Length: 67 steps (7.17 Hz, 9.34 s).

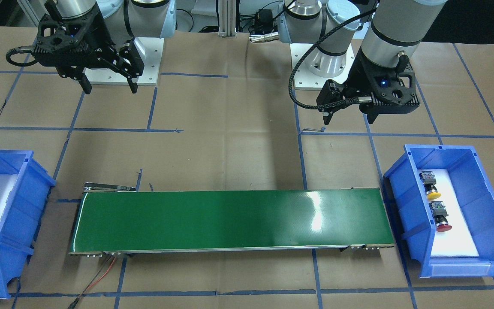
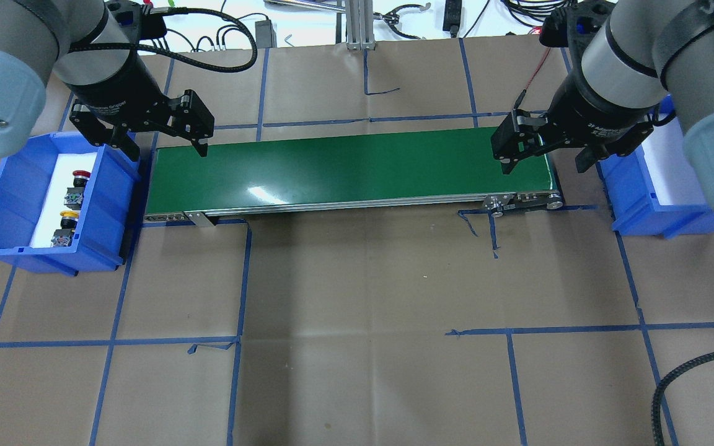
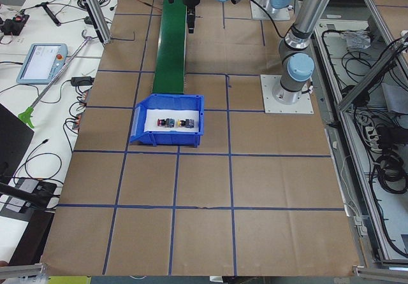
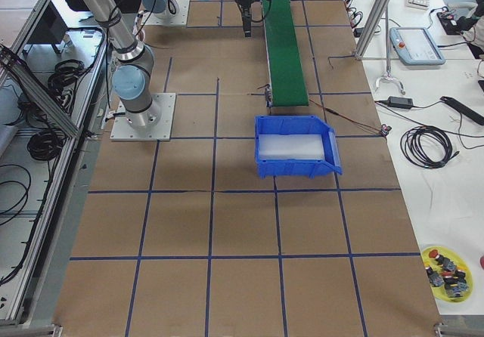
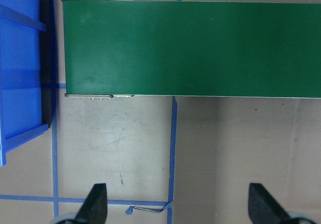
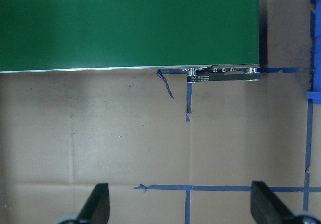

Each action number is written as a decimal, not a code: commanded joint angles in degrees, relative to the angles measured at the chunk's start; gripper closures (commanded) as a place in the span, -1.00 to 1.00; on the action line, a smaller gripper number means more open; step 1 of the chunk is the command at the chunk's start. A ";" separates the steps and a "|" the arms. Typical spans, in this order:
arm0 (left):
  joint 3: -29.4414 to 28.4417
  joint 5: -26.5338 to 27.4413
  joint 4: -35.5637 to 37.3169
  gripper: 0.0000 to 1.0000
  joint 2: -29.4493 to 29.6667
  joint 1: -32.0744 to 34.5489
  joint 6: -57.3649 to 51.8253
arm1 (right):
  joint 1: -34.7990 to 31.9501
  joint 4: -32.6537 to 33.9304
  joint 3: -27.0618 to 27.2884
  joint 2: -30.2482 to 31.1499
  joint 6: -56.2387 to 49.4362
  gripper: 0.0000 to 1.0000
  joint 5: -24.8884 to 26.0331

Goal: Transport two buttons from left to right

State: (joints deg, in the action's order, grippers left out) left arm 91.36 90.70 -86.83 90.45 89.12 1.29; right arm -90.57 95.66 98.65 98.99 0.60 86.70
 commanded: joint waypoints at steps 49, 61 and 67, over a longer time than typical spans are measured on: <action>0.95 -1.93 16.28 1.00 12.99 -34.46 -34.69 | -0.13 -0.65 -0.12 -0.64 0.10 -1.00 -0.30; 2.40 0.61 25.82 1.00 22.65 -1.76 -6.39 | -0.04 -0.82 -0.04 -0.73 0.10 -1.00 -0.39; 6.63 1.58 32.16 -0.91 22.66 -2.55 -5.95 | -0.04 -0.91 -0.04 -0.73 0.10 -1.00 -0.39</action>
State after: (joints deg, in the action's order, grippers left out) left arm 97.75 92.34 -54.89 113.25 86.56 -4.74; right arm -90.54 94.75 98.61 98.26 0.70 86.31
